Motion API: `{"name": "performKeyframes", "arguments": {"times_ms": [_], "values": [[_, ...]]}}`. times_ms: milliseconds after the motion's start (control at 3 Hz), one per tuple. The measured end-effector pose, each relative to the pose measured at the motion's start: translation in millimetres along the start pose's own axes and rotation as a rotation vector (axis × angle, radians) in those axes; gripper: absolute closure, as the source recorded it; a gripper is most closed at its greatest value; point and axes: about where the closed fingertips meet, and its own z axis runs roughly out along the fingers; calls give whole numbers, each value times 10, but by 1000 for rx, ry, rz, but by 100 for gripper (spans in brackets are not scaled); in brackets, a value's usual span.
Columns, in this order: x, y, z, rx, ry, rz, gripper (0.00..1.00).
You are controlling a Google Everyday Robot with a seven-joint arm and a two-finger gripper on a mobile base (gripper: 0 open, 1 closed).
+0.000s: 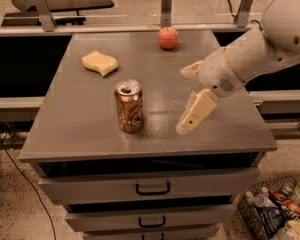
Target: Pick orange can
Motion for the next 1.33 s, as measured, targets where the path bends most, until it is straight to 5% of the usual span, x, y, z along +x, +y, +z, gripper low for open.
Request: {"name": "performKeyframes", "arguments": {"times_ms": [667, 1333], "values": [[-417, -49, 727, -134, -358, 15, 0], [-804, 120, 903, -225, -592, 34, 1]]}}
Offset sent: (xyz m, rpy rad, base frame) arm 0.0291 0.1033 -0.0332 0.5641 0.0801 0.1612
